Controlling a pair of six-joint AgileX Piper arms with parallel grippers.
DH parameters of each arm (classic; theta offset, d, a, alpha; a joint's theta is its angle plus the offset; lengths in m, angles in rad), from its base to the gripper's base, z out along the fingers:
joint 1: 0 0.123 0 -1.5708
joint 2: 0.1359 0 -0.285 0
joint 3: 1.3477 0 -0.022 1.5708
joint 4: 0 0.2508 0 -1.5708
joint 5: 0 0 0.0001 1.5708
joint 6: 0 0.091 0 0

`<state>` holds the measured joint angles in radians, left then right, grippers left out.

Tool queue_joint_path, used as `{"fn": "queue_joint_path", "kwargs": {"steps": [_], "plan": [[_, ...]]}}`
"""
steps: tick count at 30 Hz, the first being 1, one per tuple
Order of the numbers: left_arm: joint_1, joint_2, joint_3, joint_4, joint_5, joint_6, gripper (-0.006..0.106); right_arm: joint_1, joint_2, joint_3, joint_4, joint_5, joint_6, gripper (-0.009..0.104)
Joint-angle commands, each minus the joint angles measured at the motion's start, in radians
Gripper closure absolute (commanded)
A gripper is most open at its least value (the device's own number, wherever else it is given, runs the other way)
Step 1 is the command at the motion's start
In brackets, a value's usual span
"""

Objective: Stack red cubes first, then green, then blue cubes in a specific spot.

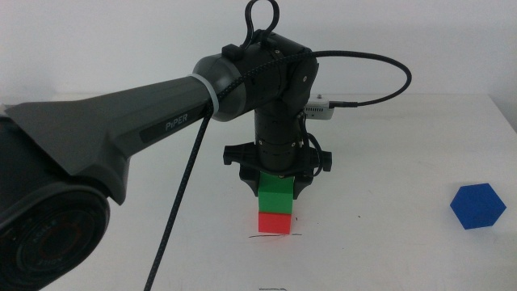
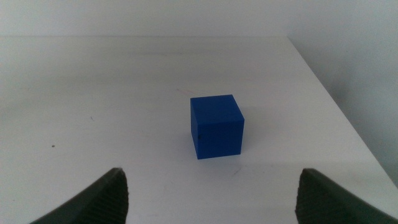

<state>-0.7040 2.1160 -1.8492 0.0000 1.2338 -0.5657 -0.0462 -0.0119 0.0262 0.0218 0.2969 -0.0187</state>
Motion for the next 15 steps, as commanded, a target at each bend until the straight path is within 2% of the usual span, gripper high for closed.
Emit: {"fn": "queue_joint_path", "kwargs": {"steps": [1, 5, 6, 11, 15], "plan": [[-0.005, -0.062, -0.033, 0.000, 0.068, 0.011, 0.080, -0.006, -0.016, -0.009, -0.008, -0.081, -0.005, 0.002], [-0.005, -0.062, -0.033, 0.005, 0.069, 0.015, 0.065, -0.006, -0.016, -0.009, -0.008, -0.081, -0.005, 0.002], [-0.005, -0.062, -0.033, 0.019, 0.067, 0.015, 0.042, -0.006, -0.016, -0.009, -0.008, -0.081, -0.005, 0.002], [-0.005, -0.062, -0.033, 0.024, 0.067, 0.015, 0.028, -0.006, -0.016, -0.009, -0.008, -0.081, -0.005, 0.002], [-0.005, -0.062, -0.033, 0.024, 0.064, 0.015, 0.021, -0.006, -0.016, -0.009, -0.008, -0.081, -0.005, 0.002]]}}
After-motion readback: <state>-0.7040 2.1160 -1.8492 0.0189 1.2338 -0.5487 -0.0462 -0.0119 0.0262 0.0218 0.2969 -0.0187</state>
